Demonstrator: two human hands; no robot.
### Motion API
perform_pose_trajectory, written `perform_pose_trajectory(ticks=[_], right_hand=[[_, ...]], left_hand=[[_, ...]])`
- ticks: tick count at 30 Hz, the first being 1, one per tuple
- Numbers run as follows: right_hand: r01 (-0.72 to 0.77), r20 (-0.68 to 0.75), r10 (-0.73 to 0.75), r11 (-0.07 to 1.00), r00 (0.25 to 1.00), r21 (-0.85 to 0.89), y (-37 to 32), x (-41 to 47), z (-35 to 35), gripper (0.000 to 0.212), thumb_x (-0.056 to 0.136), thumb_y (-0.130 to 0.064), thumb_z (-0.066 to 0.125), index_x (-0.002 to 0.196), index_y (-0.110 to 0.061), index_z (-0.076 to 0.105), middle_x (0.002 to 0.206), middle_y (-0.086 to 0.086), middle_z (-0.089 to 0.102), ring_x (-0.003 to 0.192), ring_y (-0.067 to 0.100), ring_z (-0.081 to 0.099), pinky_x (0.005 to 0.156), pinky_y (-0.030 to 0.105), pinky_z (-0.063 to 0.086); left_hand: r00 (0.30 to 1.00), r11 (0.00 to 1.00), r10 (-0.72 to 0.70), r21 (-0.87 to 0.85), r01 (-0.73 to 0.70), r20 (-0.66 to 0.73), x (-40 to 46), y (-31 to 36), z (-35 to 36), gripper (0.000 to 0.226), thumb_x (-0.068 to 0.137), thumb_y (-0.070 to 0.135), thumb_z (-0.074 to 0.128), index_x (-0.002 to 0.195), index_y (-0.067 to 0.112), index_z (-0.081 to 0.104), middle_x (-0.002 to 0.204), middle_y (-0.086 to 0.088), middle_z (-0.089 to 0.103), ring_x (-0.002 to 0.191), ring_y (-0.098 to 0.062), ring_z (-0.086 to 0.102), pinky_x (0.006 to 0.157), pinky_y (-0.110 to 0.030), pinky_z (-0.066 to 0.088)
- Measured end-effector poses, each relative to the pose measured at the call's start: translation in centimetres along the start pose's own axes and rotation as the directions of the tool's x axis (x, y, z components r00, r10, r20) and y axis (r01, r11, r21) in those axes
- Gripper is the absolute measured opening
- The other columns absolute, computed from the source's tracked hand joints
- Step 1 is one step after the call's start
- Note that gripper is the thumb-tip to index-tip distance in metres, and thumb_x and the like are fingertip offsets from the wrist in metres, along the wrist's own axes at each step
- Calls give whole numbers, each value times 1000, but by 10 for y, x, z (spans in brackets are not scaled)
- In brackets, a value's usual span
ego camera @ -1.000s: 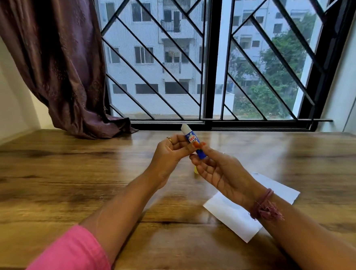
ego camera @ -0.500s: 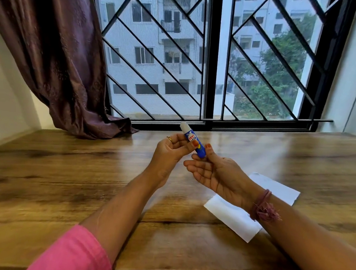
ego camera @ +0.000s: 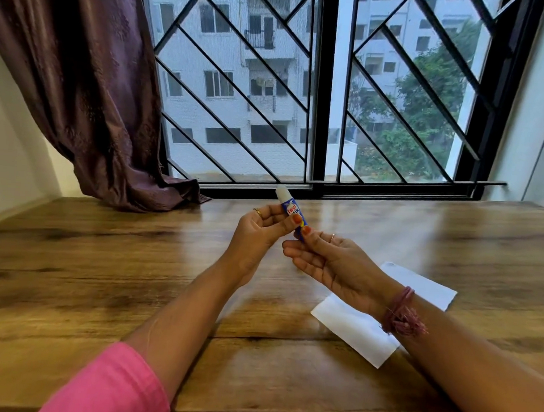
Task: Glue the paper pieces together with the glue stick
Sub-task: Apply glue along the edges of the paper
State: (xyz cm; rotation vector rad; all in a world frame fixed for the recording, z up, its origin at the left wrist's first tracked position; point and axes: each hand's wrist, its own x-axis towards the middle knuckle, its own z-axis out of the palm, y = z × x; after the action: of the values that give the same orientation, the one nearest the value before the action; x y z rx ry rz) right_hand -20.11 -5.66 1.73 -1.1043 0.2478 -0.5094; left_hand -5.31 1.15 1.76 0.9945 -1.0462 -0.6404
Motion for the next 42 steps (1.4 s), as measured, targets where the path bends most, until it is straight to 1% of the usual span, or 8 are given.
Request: perform_pose_trajectory(ticks=[8,15,21,25,29,34,40,42], right_hand=[[7,18,-10,987,1000,158,-1,-1,4,35,88,-23,57,115,-1,63,103,18,69,86,21,71,77,27,59],[64,-54,-59,992,997,107,-1,2,-1,49,78,-30,64,119,-3,62,95,8,67,80,14,67,72,24,56],[113,-106,-102,988,989,109,-2,2,-3,36,86,-28,61,114,-5,66,86,5,68,76,10,65,66,20,55],[161,-187,-124,967,975,196,-9,1,-4,26,88,-23,60,104,-4,66,77,3,70,68,9,66,63,19,56],[199,-280,-126,948,952,250,-18,-6,-7,15,89,-21,58,89,-7,65,63,1,64,60,11,63,61,20,56],[164,-374,-94,973,923,160,-24,-35,-19,20,86,-23,58,71,-11,65,61,-1,58,55,10,61,64,26,58],[127,-389,-97,990,916,54,-19,-65,-29,15,87,-17,57,82,-6,65,63,3,59,54,13,62,63,34,60],[130,-383,-126,991,915,-15,-16,-67,-27,14,88,-15,57,84,-5,64,63,4,57,57,14,60,70,39,61]], left_hand=[[997,998,-27,-46,31,69,-3,-2,3,29,74,15,71,102,10,66,94,-7,73,89,-19,69,75,-24,55],[996,1000,-25,-11,26,83,-7,-2,12,35,73,20,71,107,11,67,95,-7,73,94,-21,69,82,-29,55],[995,998,-59,29,57,81,-7,-1,15,30,79,20,69,108,13,67,95,1,73,96,-20,68,88,-37,55],[993,985,-66,165,49,98,-6,2,11,26,86,16,66,112,17,64,89,4,66,81,-11,66,72,-28,57],[977,932,-140,354,75,163,-8,6,-1,9,88,19,65,94,13,63,60,5,49,49,-8,40,43,-19,35],[862,734,-370,678,41,348,-12,-2,-15,10,85,23,69,90,15,67,54,8,47,48,-7,38,49,-20,33],[844,646,-379,762,-51,378,-11,-7,-13,14,85,24,70,95,15,70,50,13,47,47,-2,40,49,-16,32],[840,642,-374,763,-73,394,-13,-8,-12,15,85,26,70,96,16,70,49,14,46,47,-2,40,49,-15,32]])
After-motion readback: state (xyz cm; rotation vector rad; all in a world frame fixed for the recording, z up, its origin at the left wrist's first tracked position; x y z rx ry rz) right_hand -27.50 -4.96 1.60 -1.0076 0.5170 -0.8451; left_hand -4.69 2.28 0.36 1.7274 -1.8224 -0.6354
